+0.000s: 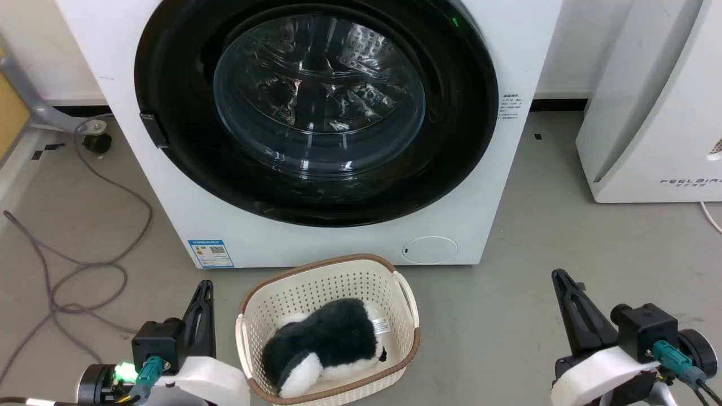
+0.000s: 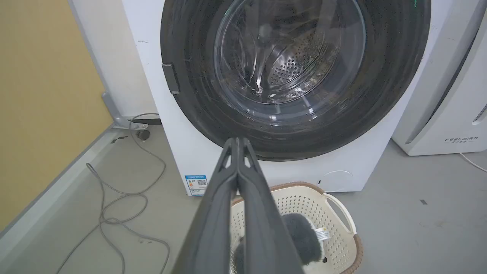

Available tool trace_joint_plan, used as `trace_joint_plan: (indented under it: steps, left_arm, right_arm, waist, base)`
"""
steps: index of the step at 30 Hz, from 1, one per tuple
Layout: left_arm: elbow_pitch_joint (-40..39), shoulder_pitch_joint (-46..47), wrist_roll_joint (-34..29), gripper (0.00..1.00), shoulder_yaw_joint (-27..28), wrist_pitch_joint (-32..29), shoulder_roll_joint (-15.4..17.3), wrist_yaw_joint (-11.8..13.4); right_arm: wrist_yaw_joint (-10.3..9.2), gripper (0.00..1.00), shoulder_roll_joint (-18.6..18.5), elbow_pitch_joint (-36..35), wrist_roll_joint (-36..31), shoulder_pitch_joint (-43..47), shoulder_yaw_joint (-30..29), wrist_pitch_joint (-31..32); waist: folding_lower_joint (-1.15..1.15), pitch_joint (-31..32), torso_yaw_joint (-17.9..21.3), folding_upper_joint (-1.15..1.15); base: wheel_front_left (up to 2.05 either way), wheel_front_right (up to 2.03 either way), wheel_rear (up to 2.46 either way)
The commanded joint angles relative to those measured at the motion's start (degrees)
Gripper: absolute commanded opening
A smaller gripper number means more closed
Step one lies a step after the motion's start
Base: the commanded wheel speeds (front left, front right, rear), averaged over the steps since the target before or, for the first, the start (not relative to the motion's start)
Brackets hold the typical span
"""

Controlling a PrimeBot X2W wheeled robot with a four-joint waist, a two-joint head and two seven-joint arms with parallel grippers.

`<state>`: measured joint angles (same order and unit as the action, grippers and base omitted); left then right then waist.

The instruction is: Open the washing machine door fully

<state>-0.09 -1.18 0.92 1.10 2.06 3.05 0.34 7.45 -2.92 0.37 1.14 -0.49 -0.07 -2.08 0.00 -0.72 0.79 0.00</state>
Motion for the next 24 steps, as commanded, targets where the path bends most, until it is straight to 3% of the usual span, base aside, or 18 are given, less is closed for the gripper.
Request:
trace_joint_plan:
  steps: [1,24]
  left_arm:
    - [0.1,0.8,-0.5,0.0,-0.1,-0.2,0.0,-0.2]
    - [0.1,1.2,-0.9,0.0,-1.1,-2.1,-0.2,-0.3]
  right_arm:
    - [0.03,0.0,0.0,-0.3,-0.4,0.4,0.0,0.2]
    - [0.03,0.0,0.0,-0.4,-1.1,0.5,0.1,2.1]
  waist:
    - [0.0,0.1,-0.1,0.0]
    - [0.0,0.7,-0.8,0.0]
  base:
    - [0.0,0.0,0.0]
    - [0.0,0.0,0.0]
